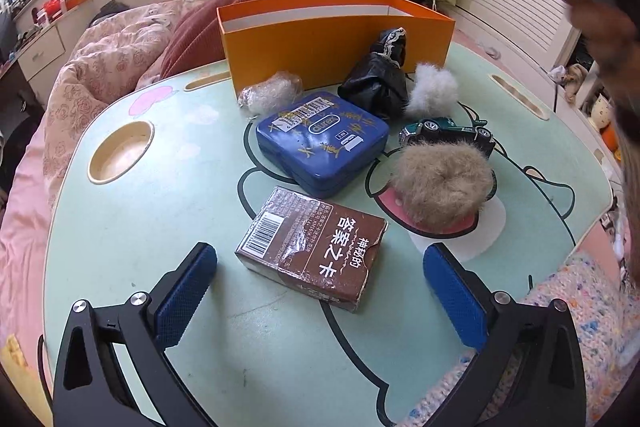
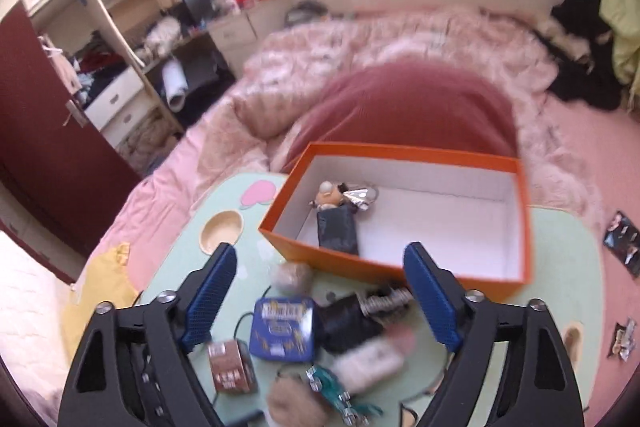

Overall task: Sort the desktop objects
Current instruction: 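Reach into the orange box and grasp the black rectangular case with the right gripper, then lift the black case out and set it on the table, right gripper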

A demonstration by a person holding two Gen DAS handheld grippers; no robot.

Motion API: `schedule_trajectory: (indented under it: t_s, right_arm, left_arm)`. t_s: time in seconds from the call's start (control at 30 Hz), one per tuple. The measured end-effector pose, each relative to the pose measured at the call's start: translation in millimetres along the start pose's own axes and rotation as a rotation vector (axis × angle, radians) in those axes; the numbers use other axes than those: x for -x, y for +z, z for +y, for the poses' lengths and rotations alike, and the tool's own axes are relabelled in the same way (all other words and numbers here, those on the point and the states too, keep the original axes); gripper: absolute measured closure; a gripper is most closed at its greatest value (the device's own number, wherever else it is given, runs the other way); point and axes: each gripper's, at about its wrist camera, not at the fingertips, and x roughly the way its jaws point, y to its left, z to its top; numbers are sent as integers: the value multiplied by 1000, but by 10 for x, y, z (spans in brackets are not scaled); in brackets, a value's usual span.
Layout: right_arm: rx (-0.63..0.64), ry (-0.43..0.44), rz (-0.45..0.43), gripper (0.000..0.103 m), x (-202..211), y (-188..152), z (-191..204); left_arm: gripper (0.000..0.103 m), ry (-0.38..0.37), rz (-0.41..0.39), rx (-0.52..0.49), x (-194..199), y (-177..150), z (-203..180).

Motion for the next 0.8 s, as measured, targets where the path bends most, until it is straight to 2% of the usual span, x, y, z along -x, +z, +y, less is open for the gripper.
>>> schedule_trajectory:
  t_s: [0.03, 0.1, 0.13, 0.27, 0.33, 0.37, 0.4, 0.47, 0.53, 0.63, 0.8]
  right_arm:
    - [-18, -15, 62, 30, -219, 116, -11]
    - [-44, -32, 166, 45, -606, 271, -64]
    - [-55, -34, 203, 47, -766, 307, -93]
    - [-95, 9, 360, 47, -1298, 337, -210]
    - [-98, -41, 389, 48, -1463, 328, -264]
    - [-91, -44, 372, 53, -1482, 333, -278]
    - [-67, -62, 366, 63, -1487, 343, -265]
    - [-70, -79, 358, 63, -1453, 337, -287]
    - [-101, -60, 330, 63, -1354, 309, -356]
    - [-129, -29, 195, 63, -926, 286, -427]
    - [-107, -39, -13, 65, -23, 99, -471]
  left_arm:
    - [0, 0, 0, 0, 0, 0, 0]
    - [0, 0, 0, 0, 0, -1, -4]
    - [0, -1, -1, 0, 0, -2, -4]
    - [0, -5, -4, 4, -4, -8, 4]
    - [0, -7, -4, 4, -4, -11, 5]
    - [0, -7, -4, 5, -4, -12, 1]
    - [0, -8, -3, 7, -4, -14, -1]
    - [0, -9, -4, 7, -3, -15, 1]
    - [0, -9, -5, 6, 0, -15, 3]
    - [0, -9, -5, 6, 0, -15, 3]
    - [0, -9, -5, 7, 2, -15, 2]
